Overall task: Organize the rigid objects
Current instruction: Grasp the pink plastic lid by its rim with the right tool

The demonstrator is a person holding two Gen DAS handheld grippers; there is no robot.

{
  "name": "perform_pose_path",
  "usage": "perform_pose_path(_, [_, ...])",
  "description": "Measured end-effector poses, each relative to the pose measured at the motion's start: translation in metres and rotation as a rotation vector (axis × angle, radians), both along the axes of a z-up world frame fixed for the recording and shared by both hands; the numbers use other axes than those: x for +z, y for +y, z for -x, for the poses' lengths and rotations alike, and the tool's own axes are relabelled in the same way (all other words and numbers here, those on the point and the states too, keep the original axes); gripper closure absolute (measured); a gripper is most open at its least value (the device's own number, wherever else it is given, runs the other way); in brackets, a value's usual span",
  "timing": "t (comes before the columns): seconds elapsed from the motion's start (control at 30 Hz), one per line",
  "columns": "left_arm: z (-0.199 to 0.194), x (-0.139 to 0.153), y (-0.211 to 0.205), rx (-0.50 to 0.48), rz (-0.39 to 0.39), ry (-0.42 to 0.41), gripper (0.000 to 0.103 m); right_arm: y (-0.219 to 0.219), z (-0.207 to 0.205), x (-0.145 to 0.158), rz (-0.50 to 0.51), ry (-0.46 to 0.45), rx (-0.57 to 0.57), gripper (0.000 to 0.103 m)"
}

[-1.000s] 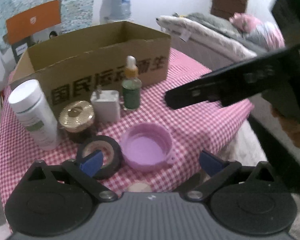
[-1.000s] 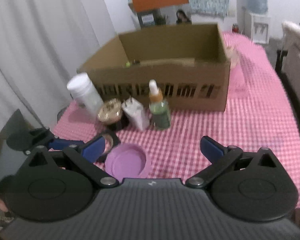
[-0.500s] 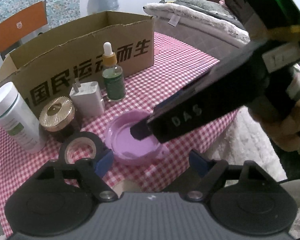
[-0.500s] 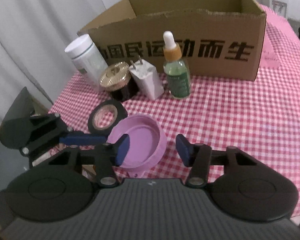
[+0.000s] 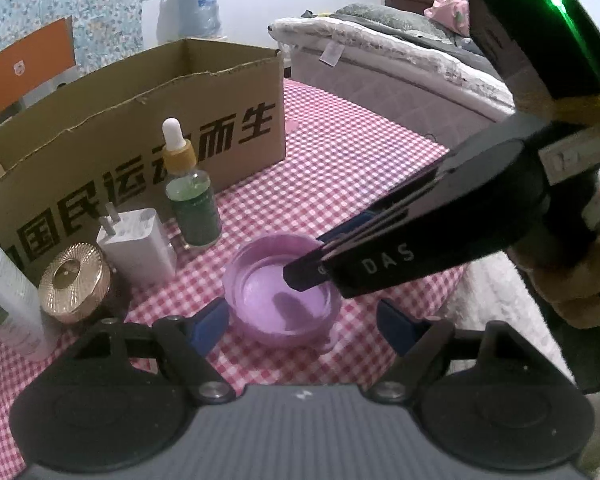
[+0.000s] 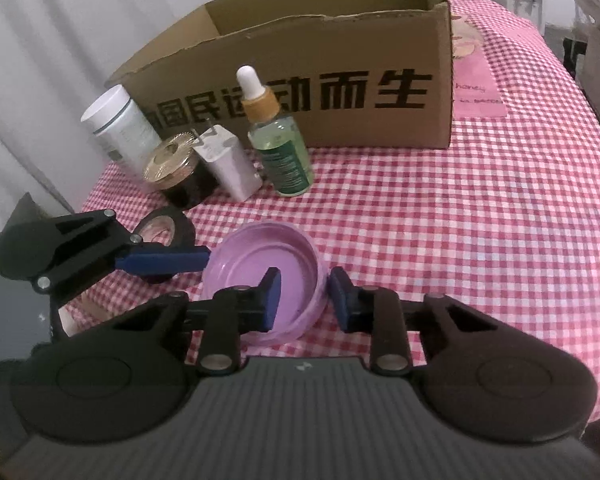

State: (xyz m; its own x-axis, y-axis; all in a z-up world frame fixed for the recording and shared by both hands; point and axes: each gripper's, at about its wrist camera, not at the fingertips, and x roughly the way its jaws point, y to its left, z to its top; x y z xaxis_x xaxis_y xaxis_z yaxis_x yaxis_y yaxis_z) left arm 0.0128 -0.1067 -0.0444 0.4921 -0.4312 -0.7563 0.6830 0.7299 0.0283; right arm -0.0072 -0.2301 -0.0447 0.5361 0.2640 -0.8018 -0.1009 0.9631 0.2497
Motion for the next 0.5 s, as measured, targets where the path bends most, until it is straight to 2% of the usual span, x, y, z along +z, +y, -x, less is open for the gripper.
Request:
perform_pose_path(0.27, [-0.014,-0.006,-0.008,0.036,-0.025,0.035,0.021,-0.005,0.001,-0.002,-0.022,-0.01,-0.008,0.079])
perform_pose_path(0.4, [-0.018,-0.01,-0.011,0.055,-0.045,0.036,0.032,-0.005,0.001,-0.002,-0.025,-0.01,-0.012,0.079])
perform_pose_path(0.5, [-0.021,-0.01,-0.009,0.064,-0.03,0.053,0.032,-0.005,0.001,-0.001,-0.025,-0.01,-0.016,0.079])
